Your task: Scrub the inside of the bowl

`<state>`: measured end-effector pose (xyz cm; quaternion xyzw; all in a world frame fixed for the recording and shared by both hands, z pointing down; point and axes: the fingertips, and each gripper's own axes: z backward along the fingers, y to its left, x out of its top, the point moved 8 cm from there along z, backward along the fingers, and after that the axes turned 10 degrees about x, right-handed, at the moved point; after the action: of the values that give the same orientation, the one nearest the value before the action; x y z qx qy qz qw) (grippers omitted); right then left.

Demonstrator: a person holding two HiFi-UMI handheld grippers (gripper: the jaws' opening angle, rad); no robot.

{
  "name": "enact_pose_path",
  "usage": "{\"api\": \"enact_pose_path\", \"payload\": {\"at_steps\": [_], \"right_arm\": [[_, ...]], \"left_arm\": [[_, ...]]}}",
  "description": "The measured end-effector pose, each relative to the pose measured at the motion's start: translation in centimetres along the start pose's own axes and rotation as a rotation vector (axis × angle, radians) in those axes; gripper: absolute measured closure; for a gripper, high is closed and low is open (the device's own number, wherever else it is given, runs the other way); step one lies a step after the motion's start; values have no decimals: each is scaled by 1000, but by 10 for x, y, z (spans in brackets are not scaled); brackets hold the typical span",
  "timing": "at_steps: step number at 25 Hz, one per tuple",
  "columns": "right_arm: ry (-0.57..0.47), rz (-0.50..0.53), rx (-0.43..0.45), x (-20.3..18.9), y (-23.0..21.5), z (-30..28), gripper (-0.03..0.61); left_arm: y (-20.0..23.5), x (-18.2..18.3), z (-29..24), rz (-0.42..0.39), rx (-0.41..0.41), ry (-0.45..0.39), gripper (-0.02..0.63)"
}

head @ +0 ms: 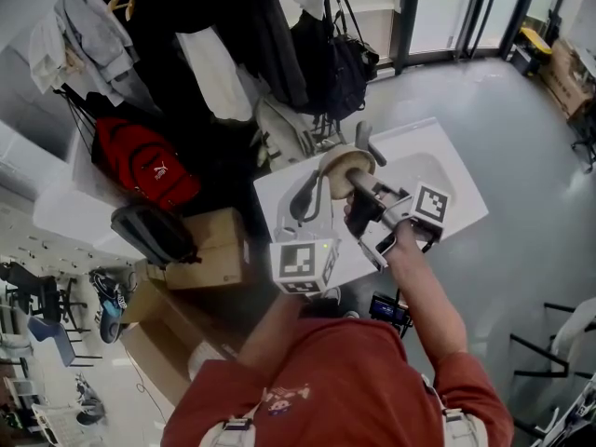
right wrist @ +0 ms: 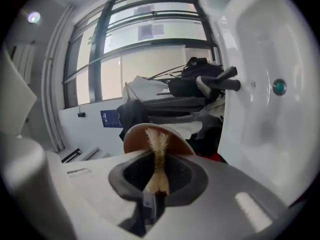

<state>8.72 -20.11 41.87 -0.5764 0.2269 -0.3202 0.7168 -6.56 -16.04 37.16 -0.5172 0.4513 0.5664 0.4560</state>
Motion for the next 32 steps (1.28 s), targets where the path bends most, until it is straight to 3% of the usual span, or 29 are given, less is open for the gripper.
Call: {"api": "enact_pose_path", "payload": {"at_steps": [4, 12, 25, 32], "right_arm": [[-6, -12, 4, -1, -3, 0, 525], [36, 157, -56, 0, 1, -6, 525], [173, 767, -209, -5, 22, -17, 526], [284, 1144, -280, -11, 35, -21, 526]], "left_arm": [[1, -1, 1, 5, -3, 2, 578], [6, -3, -1, 14, -9, 15, 578], [10, -2, -4, 35, -26, 18, 577], [10, -2, -5, 50, -44, 23, 577]]}}
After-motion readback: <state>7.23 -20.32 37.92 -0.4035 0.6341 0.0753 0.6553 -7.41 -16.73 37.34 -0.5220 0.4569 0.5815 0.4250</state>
